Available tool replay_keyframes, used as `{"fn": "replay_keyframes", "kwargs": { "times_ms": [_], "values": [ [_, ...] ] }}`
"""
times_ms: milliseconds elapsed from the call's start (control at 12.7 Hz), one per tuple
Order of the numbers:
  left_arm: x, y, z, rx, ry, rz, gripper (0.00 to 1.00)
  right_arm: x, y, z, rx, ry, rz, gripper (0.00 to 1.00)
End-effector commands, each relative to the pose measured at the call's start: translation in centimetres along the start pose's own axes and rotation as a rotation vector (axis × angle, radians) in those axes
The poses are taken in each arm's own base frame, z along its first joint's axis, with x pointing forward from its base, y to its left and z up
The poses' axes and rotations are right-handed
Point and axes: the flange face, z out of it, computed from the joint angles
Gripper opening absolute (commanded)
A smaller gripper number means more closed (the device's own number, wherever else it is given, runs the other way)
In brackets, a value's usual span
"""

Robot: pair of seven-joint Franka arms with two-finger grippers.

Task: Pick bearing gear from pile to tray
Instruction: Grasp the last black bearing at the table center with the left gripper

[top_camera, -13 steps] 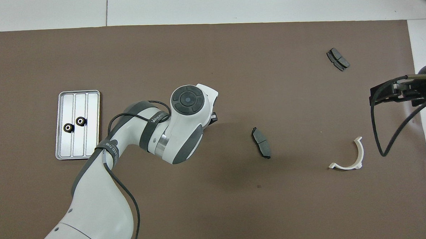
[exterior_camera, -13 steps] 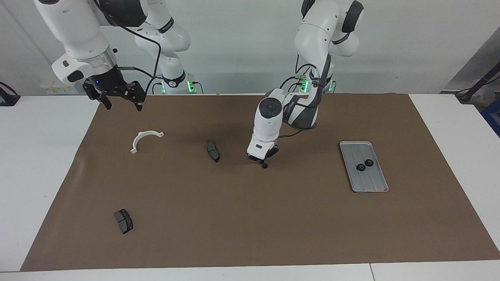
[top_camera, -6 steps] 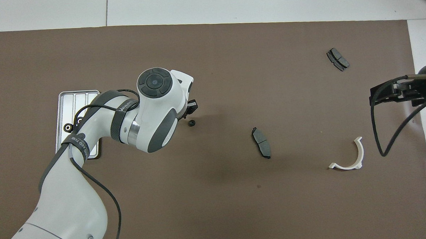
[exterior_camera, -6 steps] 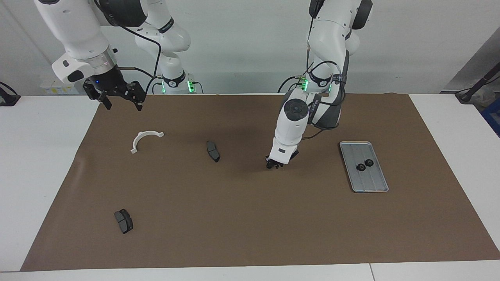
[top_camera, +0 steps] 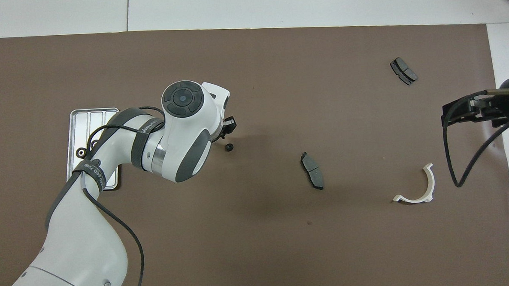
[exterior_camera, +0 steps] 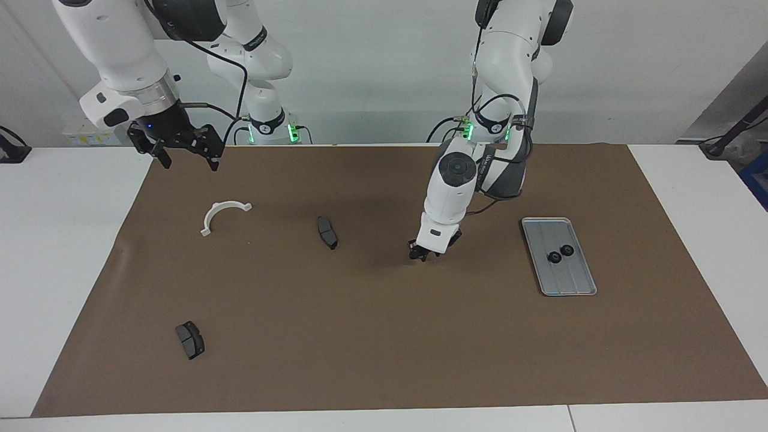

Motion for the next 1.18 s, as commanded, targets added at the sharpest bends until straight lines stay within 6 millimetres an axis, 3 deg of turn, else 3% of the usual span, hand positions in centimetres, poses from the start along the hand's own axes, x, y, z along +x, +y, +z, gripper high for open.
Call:
{"fn": "replay_keyframes", "kwargs": {
  "times_ms": [0,551,1103],
  "values": [
    [-1.3,0.7,0.8,-0.026,0.017,-0.013,0.42,-0.3,0.1,0.0,0.015,0.007,-0.026,1.0],
    [-3.2,2.7,2.7,-0.031,0.019,0.018,0.4,-0.3,0.1,0.0,0.015,0.007,-0.026,1.0],
    [-5.2,2.4,4.1,0.01,-0.013,0.042,0.37,-0.3,0.1,0.0,0.015,0.007,-0.026,1.0]
  ]
}}
